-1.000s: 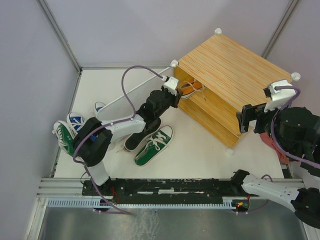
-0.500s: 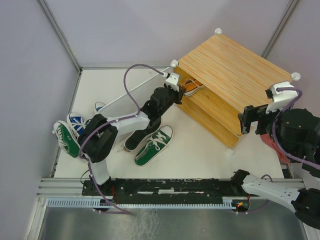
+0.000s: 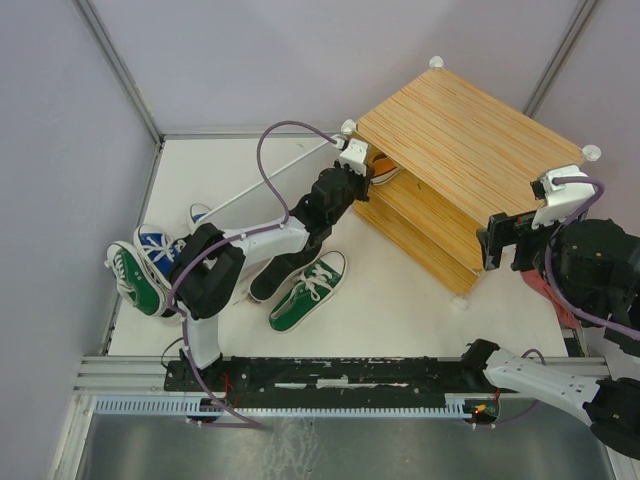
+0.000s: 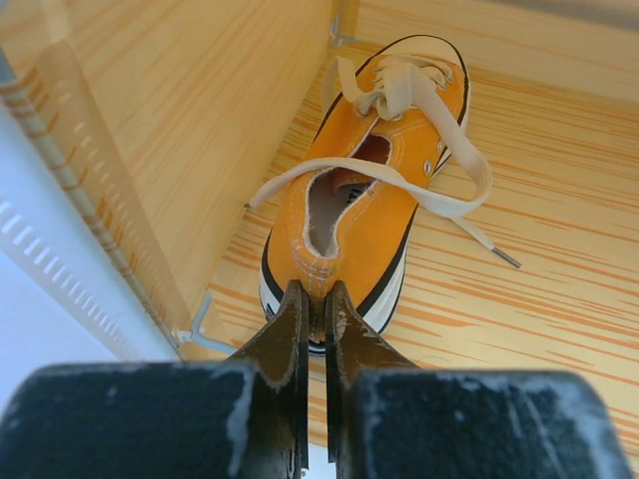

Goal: Place and organize the shoes in the shoe cabinet
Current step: Place the shoe in the shoe cabinet.

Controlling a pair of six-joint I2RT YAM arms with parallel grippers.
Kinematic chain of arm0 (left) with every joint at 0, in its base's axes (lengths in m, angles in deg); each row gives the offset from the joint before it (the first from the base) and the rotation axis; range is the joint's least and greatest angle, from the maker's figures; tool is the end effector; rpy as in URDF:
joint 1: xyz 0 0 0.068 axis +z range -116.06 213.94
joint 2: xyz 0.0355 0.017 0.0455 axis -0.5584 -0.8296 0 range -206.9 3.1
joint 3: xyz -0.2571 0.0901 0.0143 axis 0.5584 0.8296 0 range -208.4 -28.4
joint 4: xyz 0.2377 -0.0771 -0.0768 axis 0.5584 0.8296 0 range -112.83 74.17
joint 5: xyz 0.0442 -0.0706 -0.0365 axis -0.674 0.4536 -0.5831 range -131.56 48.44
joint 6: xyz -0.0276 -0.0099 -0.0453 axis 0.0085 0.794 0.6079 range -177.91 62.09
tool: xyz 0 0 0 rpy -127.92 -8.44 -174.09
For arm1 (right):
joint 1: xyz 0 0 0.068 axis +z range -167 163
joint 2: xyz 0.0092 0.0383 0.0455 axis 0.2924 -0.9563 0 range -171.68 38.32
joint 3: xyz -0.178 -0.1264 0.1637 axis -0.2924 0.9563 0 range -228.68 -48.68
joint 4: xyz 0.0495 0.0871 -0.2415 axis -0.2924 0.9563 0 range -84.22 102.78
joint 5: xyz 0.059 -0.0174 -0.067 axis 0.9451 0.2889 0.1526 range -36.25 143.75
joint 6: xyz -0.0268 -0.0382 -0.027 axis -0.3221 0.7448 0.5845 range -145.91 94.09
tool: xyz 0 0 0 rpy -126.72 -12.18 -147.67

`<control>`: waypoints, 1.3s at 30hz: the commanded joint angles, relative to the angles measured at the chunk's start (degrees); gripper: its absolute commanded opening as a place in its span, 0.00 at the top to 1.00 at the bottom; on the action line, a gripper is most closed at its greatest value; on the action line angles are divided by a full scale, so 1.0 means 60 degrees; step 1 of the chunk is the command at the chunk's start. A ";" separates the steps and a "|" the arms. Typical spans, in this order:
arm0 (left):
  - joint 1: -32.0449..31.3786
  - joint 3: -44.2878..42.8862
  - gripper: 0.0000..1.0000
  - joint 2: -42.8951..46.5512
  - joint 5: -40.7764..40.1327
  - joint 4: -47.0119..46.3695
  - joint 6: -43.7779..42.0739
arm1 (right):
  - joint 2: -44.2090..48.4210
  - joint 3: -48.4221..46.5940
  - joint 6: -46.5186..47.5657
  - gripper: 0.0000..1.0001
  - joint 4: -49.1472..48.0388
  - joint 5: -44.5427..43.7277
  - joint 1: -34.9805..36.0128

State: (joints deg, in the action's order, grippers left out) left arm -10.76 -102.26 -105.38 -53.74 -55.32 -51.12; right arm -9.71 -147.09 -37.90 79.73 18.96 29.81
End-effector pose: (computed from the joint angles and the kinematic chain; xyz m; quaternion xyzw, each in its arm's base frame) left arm 0.3238 -0.3099 0.2701 0.1630 0.7012 -0.2309 0.6546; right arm 0.0476 0.0212 0.4955 -0.0827 0.8108 0.0387 0.5782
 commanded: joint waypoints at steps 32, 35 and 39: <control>-0.0290 0.0612 0.60 0.0270 -0.2617 -0.1697 -0.0943 | 0.0278 0.0333 -0.0240 0.01 -0.0062 -0.0260 -0.0014; -0.0358 0.0832 0.43 0.0558 -0.2514 -0.1719 -0.0914 | 0.0307 0.0329 -0.0257 0.01 -0.0050 -0.0259 -0.0015; -0.0478 0.1137 0.07 0.1098 -0.2140 -0.1410 -0.0967 | 0.0357 0.0350 -0.0247 0.01 -0.0087 -0.0238 -0.0019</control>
State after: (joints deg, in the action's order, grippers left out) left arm -12.95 -96.53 -104.49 -67.93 -61.68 -55.14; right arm -8.25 -144.80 -38.73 80.23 18.74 29.81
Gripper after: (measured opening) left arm 0.767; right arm 0.991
